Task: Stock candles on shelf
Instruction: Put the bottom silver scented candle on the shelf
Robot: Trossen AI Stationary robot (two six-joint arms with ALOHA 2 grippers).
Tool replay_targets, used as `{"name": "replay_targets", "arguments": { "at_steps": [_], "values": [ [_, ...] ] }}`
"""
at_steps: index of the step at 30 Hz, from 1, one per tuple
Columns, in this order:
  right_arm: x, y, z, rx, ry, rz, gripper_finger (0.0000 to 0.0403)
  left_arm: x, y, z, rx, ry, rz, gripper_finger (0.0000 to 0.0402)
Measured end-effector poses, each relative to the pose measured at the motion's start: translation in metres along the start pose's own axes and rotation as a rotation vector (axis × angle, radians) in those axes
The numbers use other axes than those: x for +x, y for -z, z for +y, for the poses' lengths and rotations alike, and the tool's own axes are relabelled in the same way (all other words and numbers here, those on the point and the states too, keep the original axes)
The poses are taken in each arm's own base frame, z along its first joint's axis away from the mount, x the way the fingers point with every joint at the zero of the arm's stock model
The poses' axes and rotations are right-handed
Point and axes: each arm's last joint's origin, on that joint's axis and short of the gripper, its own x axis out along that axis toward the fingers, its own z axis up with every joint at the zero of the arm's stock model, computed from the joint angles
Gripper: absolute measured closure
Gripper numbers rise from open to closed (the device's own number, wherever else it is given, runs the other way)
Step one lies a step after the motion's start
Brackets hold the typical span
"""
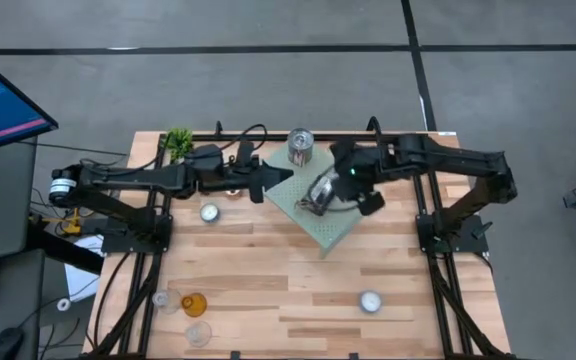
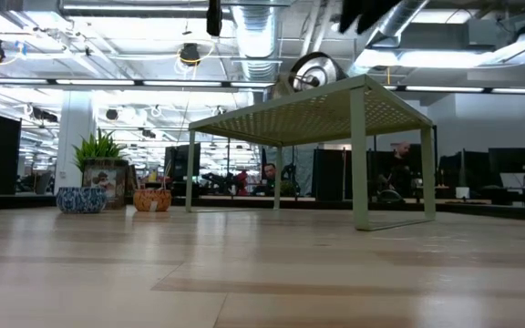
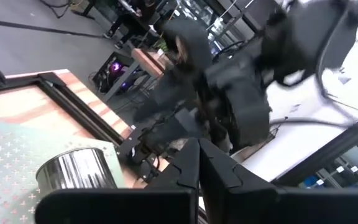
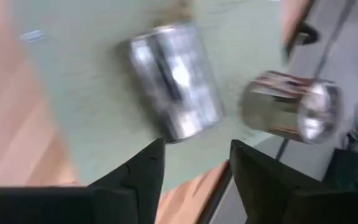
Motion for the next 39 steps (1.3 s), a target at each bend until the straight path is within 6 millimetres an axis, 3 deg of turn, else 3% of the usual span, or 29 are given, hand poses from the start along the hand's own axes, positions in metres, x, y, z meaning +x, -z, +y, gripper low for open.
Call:
{"name": "replay_targets", "arguments": {
  "at_steps": [5,9,16,31,39],
  "values": [
    [0.015,-0.018,-0.025,0.078,0.016,-0.066,0.0155,0.001,0.005,0.011,-0.006,-0.09,0.063,0.04],
    [0.042,-0.031,-0.026,0.084,-0.095,-0.014,0.0126,-0.001,0.01,0.027,-0.044,-0.217,0.129,0.04],
    [0.056,-0.044,-0.01,0.016,-0.183,0.033,0.0122,-0.002,0.012,0.031,-0.034,-0.248,0.166,0.04],
    [0.097,-0.036,-0.023,0.028,-0.214,0.171,0.0121,-0.002,0.014,0.029,-0.029,-0.182,0.232,0.04],
    [0.098,-0.035,-0.023,0.13,-0.304,0.117,0.0121,-0.002,0.014,0.029,-0.03,-0.179,0.235,0.04]
  ]
}}
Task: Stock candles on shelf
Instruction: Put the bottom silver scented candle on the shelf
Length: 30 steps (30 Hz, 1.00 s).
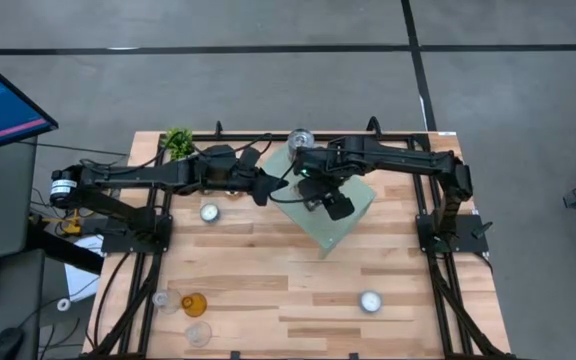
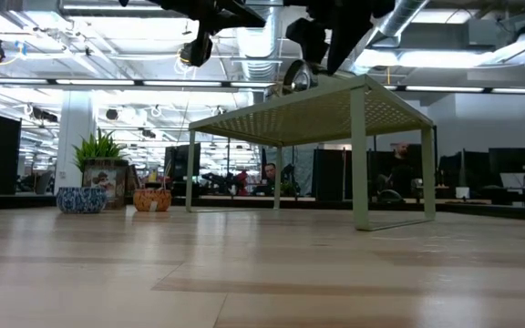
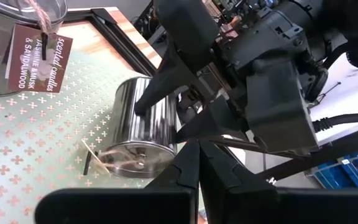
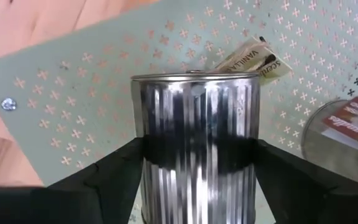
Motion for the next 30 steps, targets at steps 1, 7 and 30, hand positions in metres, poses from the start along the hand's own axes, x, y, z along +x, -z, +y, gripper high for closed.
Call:
{"name": "replay_targets", "arguments": {
  "at_steps": [1,7,30],
  "values": [
    [0.0,0.0,0.0,0.008,-0.002,0.002,0.012,0.0,0.0,0.0,0.0,0.0,0.0,0.04],
    [0.002,0.004,0.003,0.079,-0.052,0.035,0.0082,0.0,0.001,-0.001,0.0,0.023,0.021,0.04],
    [0.03,0.005,0.01,0.155,-0.163,0.048,0.0016,0.0,0.0,-0.001,0.0,0.032,0.022,0.0392]
  ]
}}
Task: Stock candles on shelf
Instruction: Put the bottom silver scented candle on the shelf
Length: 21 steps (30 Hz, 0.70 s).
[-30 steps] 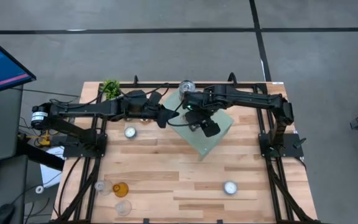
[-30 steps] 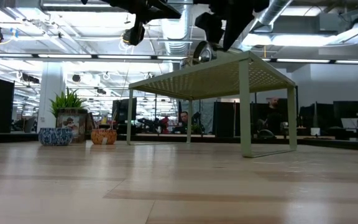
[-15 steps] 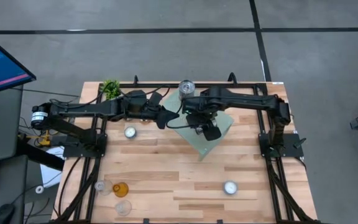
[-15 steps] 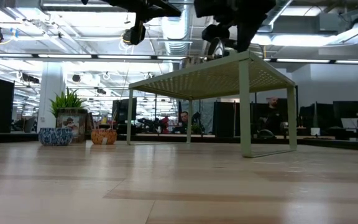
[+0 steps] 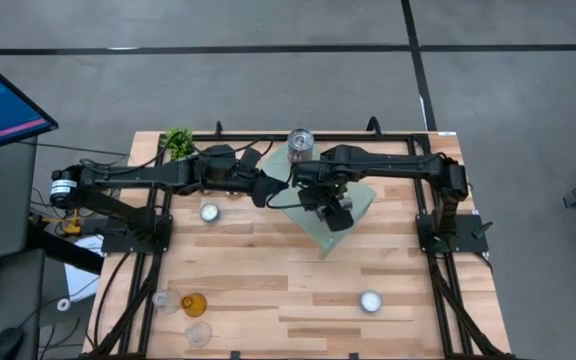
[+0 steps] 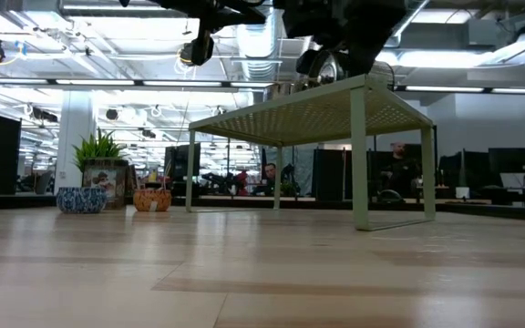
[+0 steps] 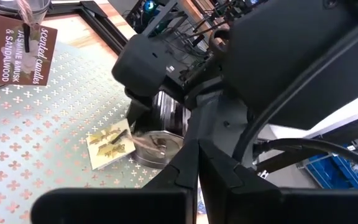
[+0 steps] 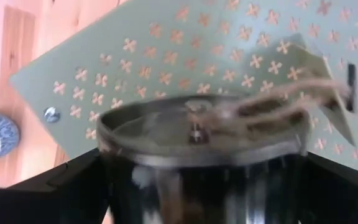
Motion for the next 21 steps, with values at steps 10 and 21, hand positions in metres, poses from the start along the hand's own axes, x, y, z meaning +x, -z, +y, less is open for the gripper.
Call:
{"name": "replay_targets", "arguments": {
  "at_steps": [10,21],
  "values": [
    [-0.006,-0.005,-0.006,0.013,-0.011,-0.119,0.007,0.0,0.0,0.0,0.0,0.002,0.002,0.0394],
    [-0.064,0.017,-0.015,0.12,-0.013,-0.444,0.007,0.0,0.001,-0.001,0.007,0.04,0.034,0.0394]
  ]
}}
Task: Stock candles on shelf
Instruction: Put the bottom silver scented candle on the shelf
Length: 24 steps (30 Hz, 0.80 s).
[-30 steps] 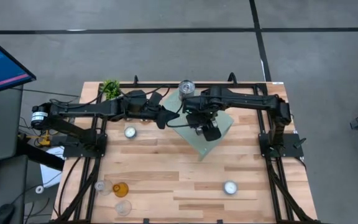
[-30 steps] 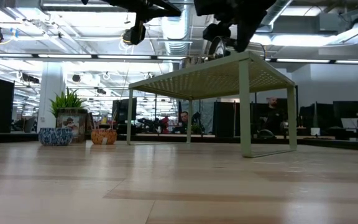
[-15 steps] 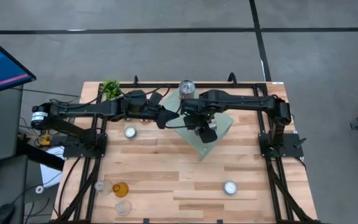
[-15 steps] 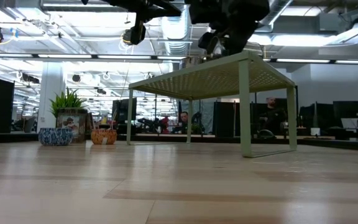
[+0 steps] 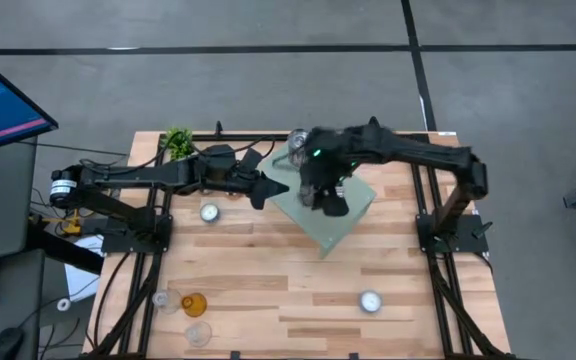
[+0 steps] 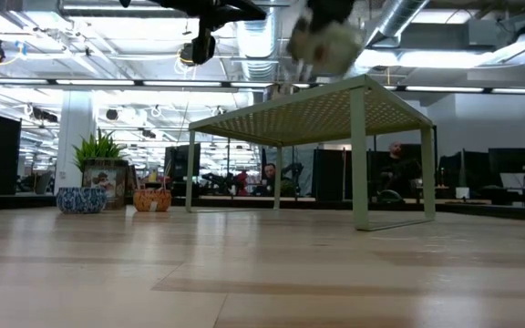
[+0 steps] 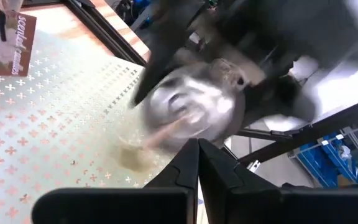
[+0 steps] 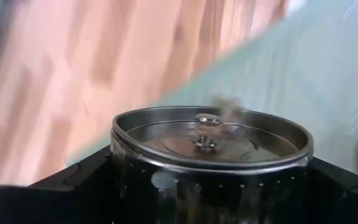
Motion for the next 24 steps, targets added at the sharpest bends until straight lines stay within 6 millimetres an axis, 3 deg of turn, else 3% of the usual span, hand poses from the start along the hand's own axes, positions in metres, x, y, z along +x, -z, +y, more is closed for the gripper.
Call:
{"name": "replay_targets", "arguments": {
  "at_steps": [4,10,13,19,24],
  "values": [
    [-0.04,0.005,-0.005,0.053,0.05,-0.165,0.007,-0.003,-0.002,-0.002,0.022,0.008,-0.009,0.0394],
    [-0.06,0.038,-0.001,0.142,0.115,-0.412,0.007,-0.014,-0.007,-0.007,0.032,0.028,-0.041,0.0394],
    [-0.054,0.063,0.006,0.172,0.149,-0.599,0.007,-0.019,-0.011,-0.011,0.055,0.043,-0.078,0.0394],
    [-0.024,0.106,0.008,0.18,0.342,-0.98,0.0068,-0.03,-0.017,-0.016,0.067,0.044,-0.143,0.0394],
    [0.004,0.131,0.003,0.196,0.414,-1.004,0.0068,-0.033,-0.02,-0.018,0.066,0.04,-0.184,0.0394]
  ]
}}
